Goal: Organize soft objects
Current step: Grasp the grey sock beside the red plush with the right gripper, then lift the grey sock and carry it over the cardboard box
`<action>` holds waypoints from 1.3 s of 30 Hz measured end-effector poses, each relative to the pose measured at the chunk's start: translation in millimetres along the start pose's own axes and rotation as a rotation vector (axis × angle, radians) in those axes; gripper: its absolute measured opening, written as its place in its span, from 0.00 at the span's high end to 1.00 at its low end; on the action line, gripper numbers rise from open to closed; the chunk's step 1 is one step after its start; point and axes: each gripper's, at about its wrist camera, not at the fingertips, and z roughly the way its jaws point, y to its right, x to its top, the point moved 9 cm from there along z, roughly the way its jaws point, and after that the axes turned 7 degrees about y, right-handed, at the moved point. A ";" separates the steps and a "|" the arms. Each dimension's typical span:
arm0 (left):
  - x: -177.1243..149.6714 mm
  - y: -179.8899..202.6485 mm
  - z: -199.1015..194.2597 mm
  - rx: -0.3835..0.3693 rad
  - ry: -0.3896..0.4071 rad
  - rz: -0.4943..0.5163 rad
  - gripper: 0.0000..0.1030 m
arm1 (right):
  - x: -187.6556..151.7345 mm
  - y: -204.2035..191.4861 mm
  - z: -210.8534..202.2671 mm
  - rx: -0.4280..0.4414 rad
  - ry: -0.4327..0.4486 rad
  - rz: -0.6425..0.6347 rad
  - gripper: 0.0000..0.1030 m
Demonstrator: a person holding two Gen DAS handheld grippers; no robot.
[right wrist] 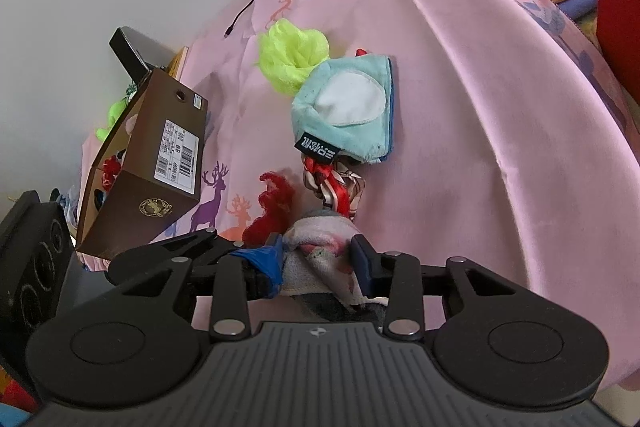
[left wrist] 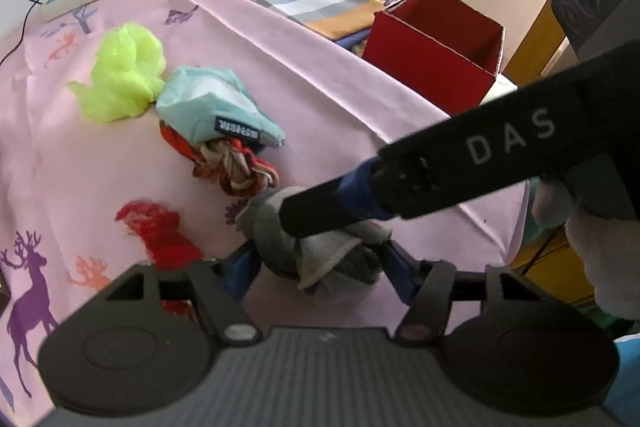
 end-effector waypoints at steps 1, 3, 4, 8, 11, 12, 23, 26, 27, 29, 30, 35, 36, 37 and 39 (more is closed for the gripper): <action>-0.5 0.6 -2.3 -0.002 0.004 0.005 0.41 | -0.5 -1.2 -0.9 0.000 0.003 0.005 0.81; 0.1 0.5 -8.9 -0.007 0.020 0.014 0.41 | -1.4 -5.3 -4.5 0.005 0.017 0.014 0.81; 0.7 0.1 -12.7 -0.010 0.029 0.014 0.41 | -1.3 -8.4 -6.5 0.009 0.025 0.015 0.81; 6.7 -5.0 -33.4 -0.015 0.081 0.016 0.41 | 0.8 -27.0 -14.9 0.031 0.062 0.004 0.81; 8.9 -11.8 -51.4 0.005 0.122 0.032 0.41 | 3.0 -46.6 -18.1 0.046 0.092 -0.031 0.81; 9.5 -15.0 -57.4 0.014 0.133 0.035 0.41 | 3.6 -54.5 -17.5 0.052 0.101 -0.046 0.81; 10.6 -83.5 -136.9 0.144 0.262 -0.045 0.41 | 9.7 -148.3 11.2 0.182 0.136 -0.177 0.81; 8.6 -106.2 -158.3 0.190 0.290 -0.067 0.41 | 11.0 -176.2 23.8 0.221 0.135 -0.218 0.81; 8.4 -113.6 -165.4 0.207 0.301 -0.072 0.41 | 11.2 -185.9 27.4 0.237 0.135 -0.229 0.81; 7.9 -129.3 -179.7 0.240 0.321 -0.079 0.41 | 12.2 -203.8 34.3 0.263 0.136 -0.251 0.81; 7.9 -135.9 -187.3 0.251 0.329 -0.082 0.41 | 13.2 -213.6 38.4 0.276 0.139 -0.265 0.81; 12.9 -177.1 -218.8 0.314 0.377 -0.088 0.41 | 22.8 -257.7 57.6 0.329 0.164 -0.320 0.81; 14.7 -184.2 -223.0 0.328 0.384 -0.084 0.41 | 24.8 -265.7 61.6 0.338 0.171 -0.328 0.81; 15.6 -191.9 -226.8 0.340 0.388 -0.082 0.41 | 26.7 -272.5 66.2 0.344 0.175 -0.331 0.81; 16.7 -207.3 -232.3 0.357 0.392 -0.083 0.41 | 30.9 -283.1 76.7 0.350 0.180 -0.332 0.81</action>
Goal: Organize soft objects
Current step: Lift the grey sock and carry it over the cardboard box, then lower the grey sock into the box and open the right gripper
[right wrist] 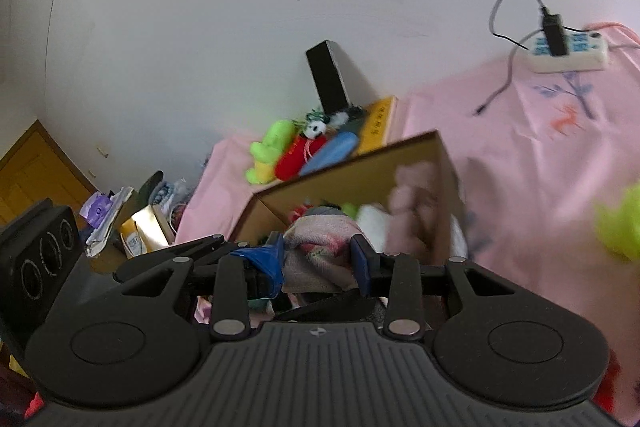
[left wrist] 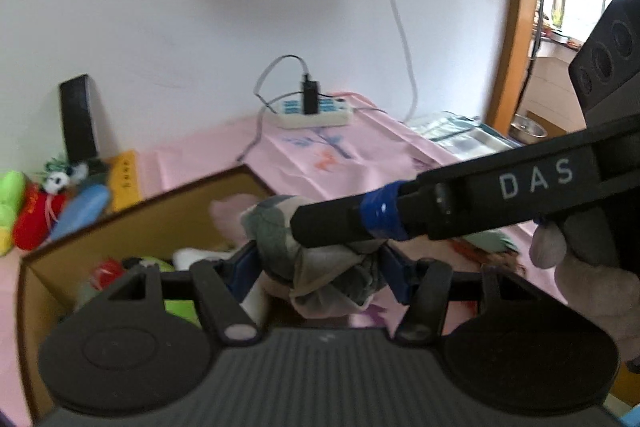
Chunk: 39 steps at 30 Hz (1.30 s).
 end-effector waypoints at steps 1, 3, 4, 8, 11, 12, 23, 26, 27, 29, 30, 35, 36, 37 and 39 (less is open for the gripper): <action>1.2 -7.7 1.7 0.006 0.001 -0.002 0.41 | 2.0 -2.2 7.2 0.000 0.004 0.003 0.81; 4.1 -23.2 6.5 0.016 0.001 -0.008 0.41 | 5.6 -3.1 20.3 0.001 0.014 0.017 0.81; 4.4 -30.8 8.6 0.021 0.001 -0.009 0.41 | 7.2 -3.9 26.4 -0.001 0.021 0.020 0.81; 10.4 -56.1 23.5 0.035 0.002 0.001 0.41 | 17.6 -5.3 48.4 -0.021 0.062 0.010 0.81; 12.3 -73.4 41.7 0.046 -0.003 0.009 0.41 | 22.9 0.6 67.1 -0.045 0.078 0.000 0.81; 10.9 -78.4 48.6 0.051 -0.011 0.013 0.41 | 24.0 4.1 74.4 -0.058 0.074 0.005 0.81; -12.2 -111.1 113.2 0.092 -0.094 -0.008 0.39 | 22.4 43.2 126.3 -0.179 0.038 0.032 0.81; -21.9 -115.4 125.7 0.110 -0.142 -0.007 0.39 | 19.1 54.5 135.4 -0.226 0.020 0.031 0.80; -24.1 -117.4 129.0 0.113 -0.151 -0.007 0.39 | 17.7 57.5 137.6 -0.235 0.015 0.031 0.80; -26.4 -118.3 132.0 0.106 -0.165 -0.019 0.39 | 15.3 62.6 140.5 -0.247 0.006 0.034 0.80; -26.1 -118.8 132.1 0.102 -0.166 -0.030 0.38 | 14.8 64.7 140.9 -0.251 0.005 0.040 0.81; -25.4 -120.5 130.4 0.113 -0.169 -0.035 0.34 | 20.2 65.8 137.5 -0.247 0.022 0.055 0.79; -24.8 -120.0 129.0 0.116 -0.168 -0.034 0.34 | 21.9 65.3 134.7 -0.245 0.030 0.059 0.79; -24.2 -119.4 126.9 0.118 -0.166 -0.035 0.34 | 23.5 64.6 132.6 -0.241 0.037 0.065 0.79; -21.8 -117.3 121.1 0.124 -0.162 -0.037 0.33 | 26.3 62.7 126.3 -0.235 0.050 0.076 0.79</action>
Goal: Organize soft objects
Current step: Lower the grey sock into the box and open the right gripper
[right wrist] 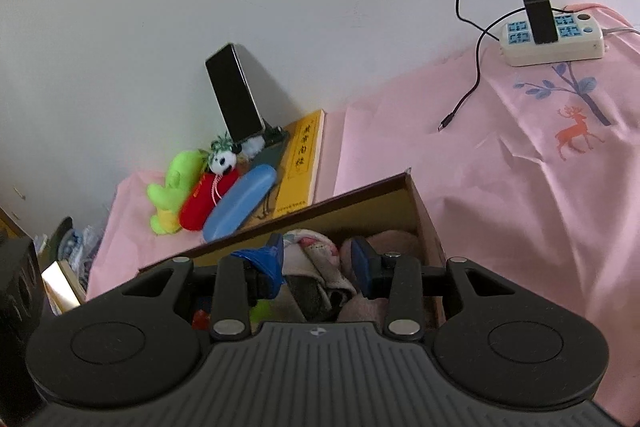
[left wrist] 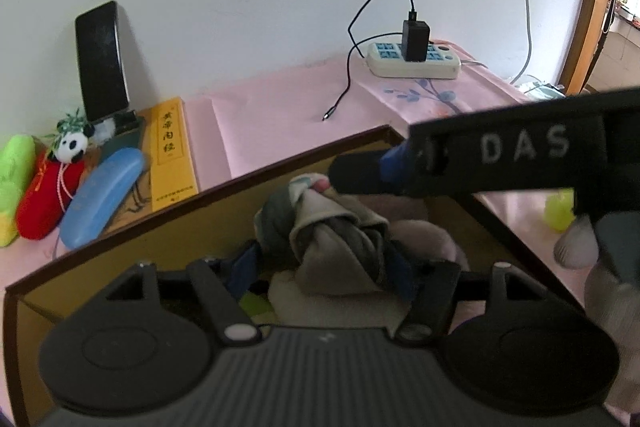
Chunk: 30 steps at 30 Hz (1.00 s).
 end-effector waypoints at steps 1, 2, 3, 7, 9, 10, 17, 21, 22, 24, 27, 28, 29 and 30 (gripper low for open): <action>0.9 0.8 -3.8 0.002 0.003 -0.003 0.33 | 1.3 -0.5 -2.7 0.000 0.006 0.001 0.79; 2.2 1.4 -7.7 0.005 0.007 -0.007 0.33 | 2.3 -1.5 -6.1 0.000 0.013 -0.001 0.79; 3.5 2.2 -11.6 0.007 0.010 -0.010 0.32 | 3.0 -2.6 -10.5 0.001 0.019 -0.005 0.79; 6.1 6.3 -24.8 0.026 0.014 -0.011 0.32 | 0.9 -4.9 -23.6 -0.003 0.023 -0.006 0.79; 6.2 9.4 -29.8 0.038 0.011 -0.007 0.32 | -2.0 -5.6 -30.8 -0.003 0.026 -0.015 0.79; 5.6 10.9 -32.6 0.043 0.011 -0.006 0.32 | -3.9 -6.2 -34.5 -0.005 0.027 -0.021 0.79; -0.5 23.5 -54.4 0.099 0.006 0.002 0.32 | -12.7 -10.3 -60.9 0.004 0.032 -0.048 0.79; -4.6 29.8 -68.5 0.133 0.006 -0.003 0.31 | -16.5 -12.5 -76.7 0.012 0.033 -0.065 0.79; -6.1 31.2 -71.8 0.145 0.004 -0.004 0.31 | -17.5 -13.1 -80.2 0.015 0.032 -0.071 0.79; -9.2 34.5 -78.7 0.167 0.001 -0.005 0.31 | -20.3 -14.1 -87.1 0.019 0.030 -0.082 0.79; -14.2 39.3 -88.1 0.193 -0.004 -0.016 0.30 | -25.7 -14.9 -96.4 0.017 0.022 -0.106 0.79; -15.9 40.7 -91.0 0.201 -0.007 -0.021 0.30 | -27.4 -14.9 -99.7 0.015 0.020 -0.116 0.79; -17.4 42.3 -93.9 0.209 -0.009 -0.026 0.29 | -29.0 -15.1 -103.3 0.014 0.020 -0.127 0.79; -18.7 44.4 -96.9 0.218 -0.010 -0.030 0.29 | -30.3 -15.2 -107.0 0.013 0.020 -0.137 0.79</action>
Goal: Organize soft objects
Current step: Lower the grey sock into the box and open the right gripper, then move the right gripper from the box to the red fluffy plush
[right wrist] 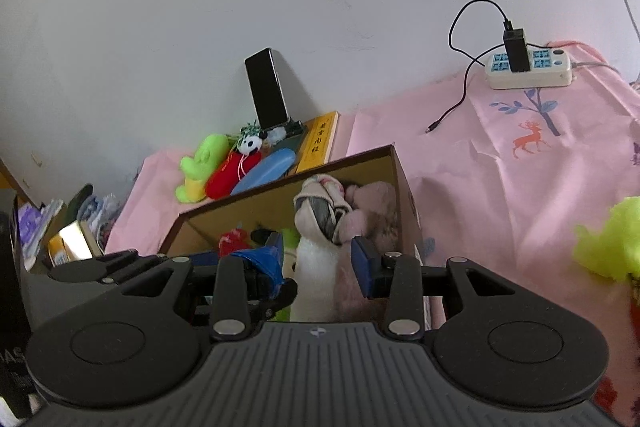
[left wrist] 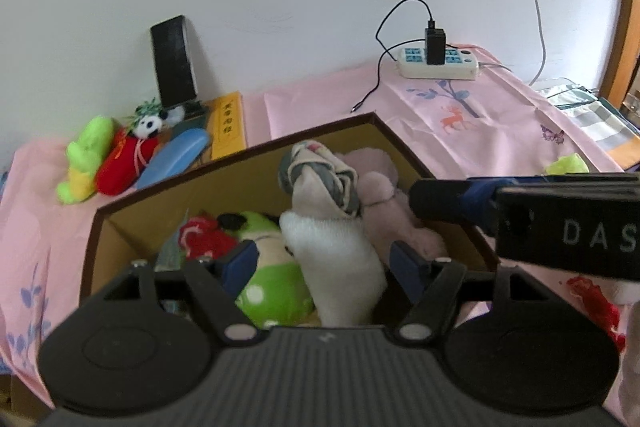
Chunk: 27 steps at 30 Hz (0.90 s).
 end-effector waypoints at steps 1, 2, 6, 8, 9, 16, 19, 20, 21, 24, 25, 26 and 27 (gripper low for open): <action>-1.2 1.0 -3.4 0.007 0.000 -0.003 0.29 | -1.0 -0.4 -3.5 0.002 0.001 -0.009 0.79; -2.2 2.3 -6.6 0.014 0.001 -0.007 0.29 | -2.0 -0.6 -7.2 0.004 0.001 -0.018 0.79; -6.5 9.2 -17.1 0.037 -0.001 -0.020 0.28 | -5.5 1.4 -19.9 0.007 0.000 -0.049 0.79; -9.2 12.4 -21.1 0.054 -0.004 -0.019 0.28 | -8.0 3.7 -24.5 0.002 -0.003 -0.061 0.79; -10.8 14.7 -23.0 0.061 -0.006 -0.017 0.28 | -9.5 5.1 -26.9 0.000 -0.004 -0.069 0.79; -19.7 31.9 -32.9 0.089 -0.018 -0.014 0.27 | -20.9 16.3 -40.0 -0.016 -0.019 -0.110 0.79; -24.7 41.4 -35.0 0.100 -0.026 0.001 0.26 | -26.5 23.1 -44.3 -0.023 -0.027 -0.121 0.79; -27.0 44.9 -35.3 0.100 -0.031 0.002 0.26 | -28.5 25.9 -45.8 -0.024 -0.032 -0.121 0.79; -29.9 48.5 -35.8 0.096 -0.037 0.001 0.26 | -30.5 28.5 -47.4 -0.025 -0.036 -0.118 0.79; -39.7 60.8 -35.2 0.085 -0.061 -0.002 0.26 | -37.3 38.3 -51.3 -0.036 -0.049 -0.113 0.79; -43.9 64.8 -34.3 0.082 -0.071 0.000 0.26 | -39.7 42.0 -52.7 -0.043 -0.052 -0.117 0.79; -47.9 69.0 -32.9 0.077 -0.082 0.000 0.26 | -42.0 45.8 -54.2 -0.050 -0.053 -0.121 0.79; -51.8 73.3 -31.3 0.072 -0.092 0.000 0.26 | -44.3 49.5 -55.5 -0.057 -0.055 -0.123 0.79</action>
